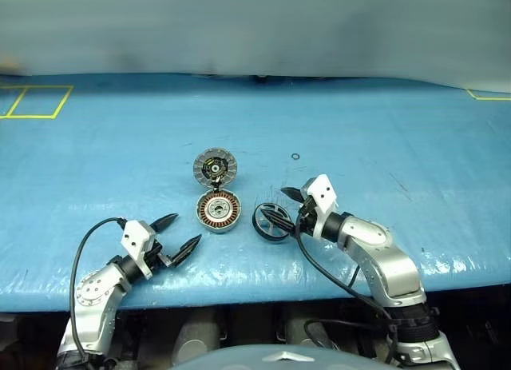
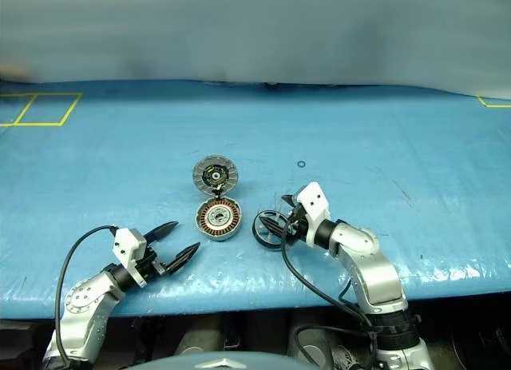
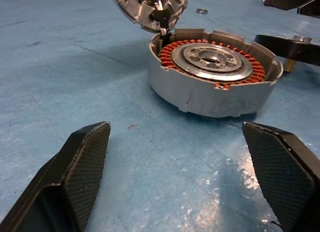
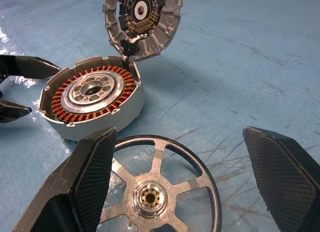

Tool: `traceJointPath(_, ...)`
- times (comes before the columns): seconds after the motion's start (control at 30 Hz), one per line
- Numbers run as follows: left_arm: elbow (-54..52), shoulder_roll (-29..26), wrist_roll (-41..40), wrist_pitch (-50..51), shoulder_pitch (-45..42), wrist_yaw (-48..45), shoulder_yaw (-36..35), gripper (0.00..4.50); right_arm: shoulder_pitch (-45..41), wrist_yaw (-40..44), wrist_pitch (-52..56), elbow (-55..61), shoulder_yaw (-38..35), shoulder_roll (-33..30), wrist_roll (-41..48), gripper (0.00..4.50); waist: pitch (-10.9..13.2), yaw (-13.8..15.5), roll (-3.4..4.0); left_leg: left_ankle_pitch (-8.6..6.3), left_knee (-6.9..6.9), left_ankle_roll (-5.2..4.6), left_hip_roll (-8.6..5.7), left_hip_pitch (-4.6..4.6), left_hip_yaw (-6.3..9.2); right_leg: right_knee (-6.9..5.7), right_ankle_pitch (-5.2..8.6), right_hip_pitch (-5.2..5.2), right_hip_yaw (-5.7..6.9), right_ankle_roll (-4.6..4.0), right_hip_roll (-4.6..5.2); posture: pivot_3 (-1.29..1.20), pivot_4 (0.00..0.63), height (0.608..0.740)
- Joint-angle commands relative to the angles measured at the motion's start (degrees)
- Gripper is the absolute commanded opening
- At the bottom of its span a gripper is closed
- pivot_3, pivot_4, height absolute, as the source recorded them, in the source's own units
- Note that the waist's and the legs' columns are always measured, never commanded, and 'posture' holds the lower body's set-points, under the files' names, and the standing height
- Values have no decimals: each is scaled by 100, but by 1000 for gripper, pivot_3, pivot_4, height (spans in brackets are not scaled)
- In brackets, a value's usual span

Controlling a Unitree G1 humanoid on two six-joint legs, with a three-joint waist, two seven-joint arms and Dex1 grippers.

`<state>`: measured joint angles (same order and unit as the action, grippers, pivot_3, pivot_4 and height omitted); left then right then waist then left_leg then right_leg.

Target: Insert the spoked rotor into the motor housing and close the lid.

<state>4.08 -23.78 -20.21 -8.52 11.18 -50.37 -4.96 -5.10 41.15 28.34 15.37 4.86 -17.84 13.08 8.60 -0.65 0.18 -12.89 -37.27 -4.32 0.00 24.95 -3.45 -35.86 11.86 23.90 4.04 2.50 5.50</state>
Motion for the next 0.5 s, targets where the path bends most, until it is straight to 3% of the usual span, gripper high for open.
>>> traceJointPath(0.03, -52, -48, -134, -202, -33, -248, -35, 4500, 61, 55, -176, 73, -76, -49, 231, 4213, 0, 5, -2, 0, -1, 0, -1, 0, 0, 0, 0, -1, 0, 1, 1, 0, 150, 740)
traceJointPath(0.5, 83, 125, -145, -302, -10, -436, 46, 4500, 283, 69, -158, -259, -126, -24, 708, 4213, 2, 11, -5, 0, -2, -1, -1, 0, 1, 1, -12, -2, 0, -20, 1, 0, 150, 740)
